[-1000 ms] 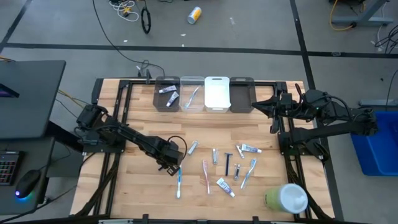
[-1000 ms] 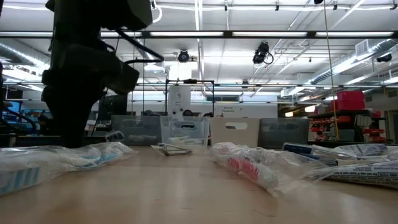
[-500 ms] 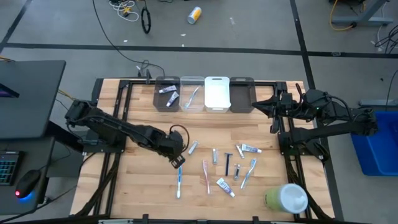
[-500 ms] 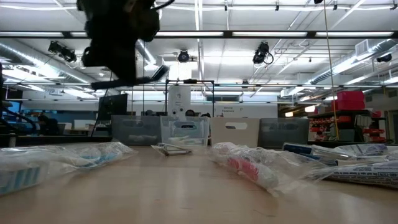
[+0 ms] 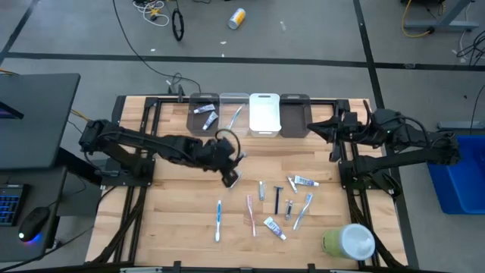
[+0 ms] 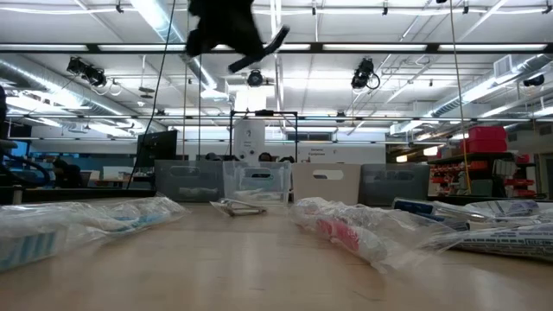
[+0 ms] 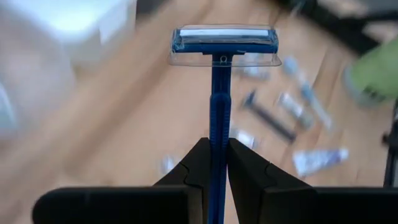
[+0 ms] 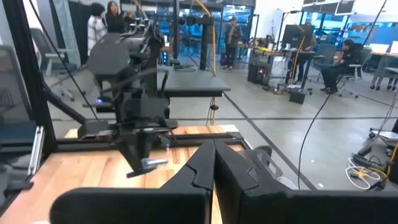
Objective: Pick & Place Travel size toiletries
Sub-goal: Put the blue razor into the white bin
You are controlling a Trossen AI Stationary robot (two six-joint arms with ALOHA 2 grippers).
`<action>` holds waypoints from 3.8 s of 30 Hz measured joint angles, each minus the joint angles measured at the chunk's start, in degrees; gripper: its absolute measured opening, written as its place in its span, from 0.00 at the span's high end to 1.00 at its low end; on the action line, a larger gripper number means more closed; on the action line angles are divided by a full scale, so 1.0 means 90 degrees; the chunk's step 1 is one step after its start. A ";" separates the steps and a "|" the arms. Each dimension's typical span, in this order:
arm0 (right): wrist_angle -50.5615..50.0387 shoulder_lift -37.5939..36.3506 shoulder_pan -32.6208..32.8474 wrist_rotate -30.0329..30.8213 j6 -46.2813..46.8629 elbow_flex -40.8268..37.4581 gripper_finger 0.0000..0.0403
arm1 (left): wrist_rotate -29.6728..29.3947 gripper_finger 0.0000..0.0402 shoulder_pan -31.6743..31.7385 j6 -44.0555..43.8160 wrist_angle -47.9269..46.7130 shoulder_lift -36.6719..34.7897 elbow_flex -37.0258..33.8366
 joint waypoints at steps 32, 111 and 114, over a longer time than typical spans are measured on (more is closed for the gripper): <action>0.2700 0.1127 -0.0037 0.0151 0.1220 0.0000 0.38 | 0.1619 0.89 0.1552 0.2897 0.3970 0.0063 0.1207; 0.5419 0.3285 -0.1644 -0.2723 0.2625 0.0002 0.84 | 0.1899 0.89 0.1850 0.2758 0.3687 0.0284 0.1198; 0.5419 0.3285 -0.1644 -0.2724 0.2622 0.0002 0.87 | 0.1899 0.89 0.1850 0.2748 0.3687 0.0284 0.1198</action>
